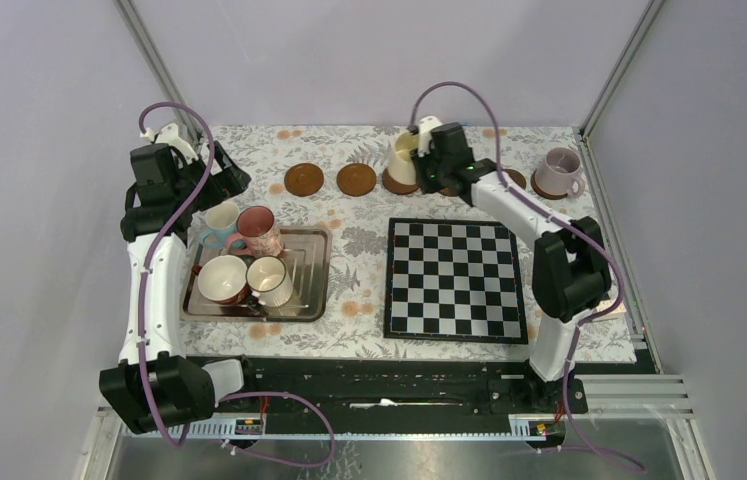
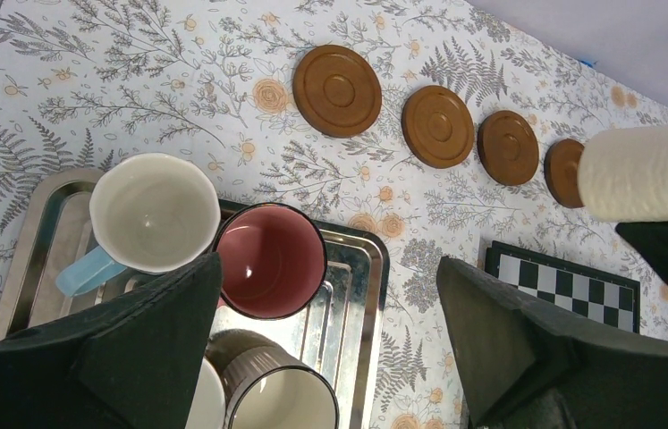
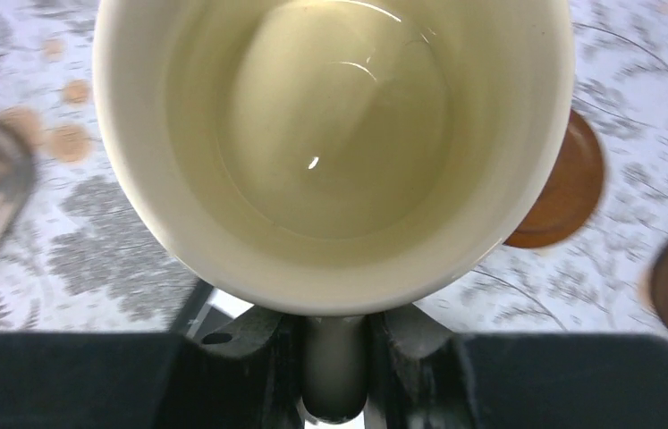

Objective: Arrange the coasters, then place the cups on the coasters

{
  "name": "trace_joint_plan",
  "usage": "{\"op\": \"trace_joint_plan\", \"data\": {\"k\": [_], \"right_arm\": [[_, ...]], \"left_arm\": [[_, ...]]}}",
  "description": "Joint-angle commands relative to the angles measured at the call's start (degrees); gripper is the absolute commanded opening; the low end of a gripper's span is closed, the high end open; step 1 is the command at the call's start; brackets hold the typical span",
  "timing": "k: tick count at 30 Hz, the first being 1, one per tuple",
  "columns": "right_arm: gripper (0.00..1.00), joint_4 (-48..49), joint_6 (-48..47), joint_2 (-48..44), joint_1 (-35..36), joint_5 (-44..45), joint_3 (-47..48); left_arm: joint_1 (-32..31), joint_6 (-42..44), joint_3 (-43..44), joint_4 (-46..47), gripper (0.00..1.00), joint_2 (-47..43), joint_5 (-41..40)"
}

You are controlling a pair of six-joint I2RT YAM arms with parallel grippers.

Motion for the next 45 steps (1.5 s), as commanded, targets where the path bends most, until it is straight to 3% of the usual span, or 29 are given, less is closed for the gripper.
{"op": "trace_joint_plan", "data": {"k": [1, 7, 14, 45], "right_arm": [[0.0, 7.8, -1.7, -4.7, -5.5, 0.0, -0.8], [0.0, 8.2, -0.5, -1.5, -11.7, -1.0, 0.1], [0.0, 9.8, -0.1, 3.8, -14.2, -1.1, 2.0], [0.0, 15.3, -4.6, 12.6, -17.5, -1.4, 3.0]], "left_arm": [[0.4, 0.2, -0.1, 3.2, 0.99, -0.6, 0.4], [0.4, 0.1, -0.1, 3.2, 0.99, -0.2, 0.7], [0.4, 0.4, -0.2, 3.2, 0.99, -0.1, 0.3], [0.3, 0.7, -0.7, 3.2, 0.99, 0.4, -0.2]]}}
